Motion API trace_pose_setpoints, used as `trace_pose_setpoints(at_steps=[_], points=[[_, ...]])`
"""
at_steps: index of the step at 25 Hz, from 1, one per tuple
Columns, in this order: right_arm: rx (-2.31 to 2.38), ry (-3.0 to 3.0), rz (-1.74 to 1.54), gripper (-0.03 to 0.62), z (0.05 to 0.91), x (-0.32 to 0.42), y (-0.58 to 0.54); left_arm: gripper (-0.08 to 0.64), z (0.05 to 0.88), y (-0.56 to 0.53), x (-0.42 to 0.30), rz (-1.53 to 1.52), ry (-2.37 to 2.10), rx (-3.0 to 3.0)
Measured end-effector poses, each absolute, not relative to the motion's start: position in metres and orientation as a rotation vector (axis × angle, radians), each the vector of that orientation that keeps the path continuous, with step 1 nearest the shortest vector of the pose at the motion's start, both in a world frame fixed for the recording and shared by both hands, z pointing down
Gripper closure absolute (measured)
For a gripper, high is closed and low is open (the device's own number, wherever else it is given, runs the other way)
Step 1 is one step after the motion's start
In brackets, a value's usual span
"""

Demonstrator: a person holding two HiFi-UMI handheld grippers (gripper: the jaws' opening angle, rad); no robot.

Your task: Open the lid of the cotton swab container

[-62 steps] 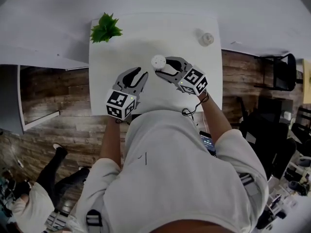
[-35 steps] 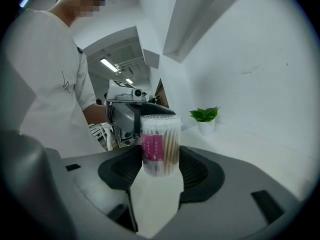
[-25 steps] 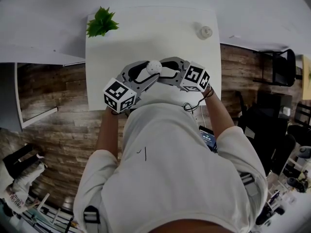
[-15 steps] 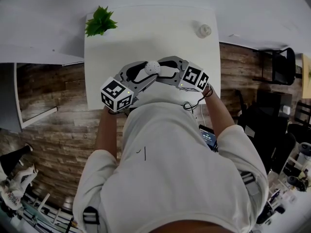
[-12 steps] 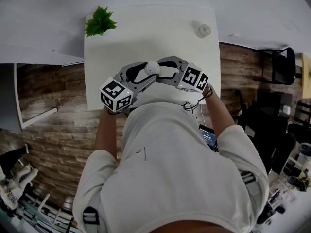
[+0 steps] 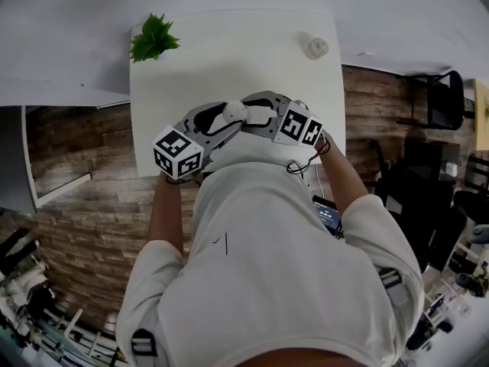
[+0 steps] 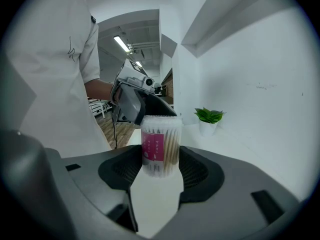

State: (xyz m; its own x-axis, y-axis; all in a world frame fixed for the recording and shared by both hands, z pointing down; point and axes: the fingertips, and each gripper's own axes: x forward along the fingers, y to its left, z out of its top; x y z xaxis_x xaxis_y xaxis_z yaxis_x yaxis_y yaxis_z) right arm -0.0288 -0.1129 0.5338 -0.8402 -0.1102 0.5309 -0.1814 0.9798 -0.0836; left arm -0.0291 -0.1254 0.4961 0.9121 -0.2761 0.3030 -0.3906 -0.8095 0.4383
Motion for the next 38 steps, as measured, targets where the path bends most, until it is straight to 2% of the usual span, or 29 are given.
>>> trace_pose_setpoints(at_steps=[4,18,27,38], points=[[0.204,-2.577,0.189,0.365,0.535,-0.030,-0.112,0.314,0.497,-0.126,-0.031,0.296,-0.475,2.552],[0.048,-2.700,0.678,0.365,0.529,-0.027,-0.105,0.307,0.477,-0.133,-0.016,0.236,-0.528,2.708],[0.142,-2.643,0.372,0.367,0.538,-0.030,-0.108,0.316,0.481,-0.133,-0.022,0.189,-0.493,2.610],[0.277,-2.593,0.229,0.367,0.544,-0.029,-0.114,0.308,0.486,-0.135,-0.019,0.255,-0.556,2.601]])
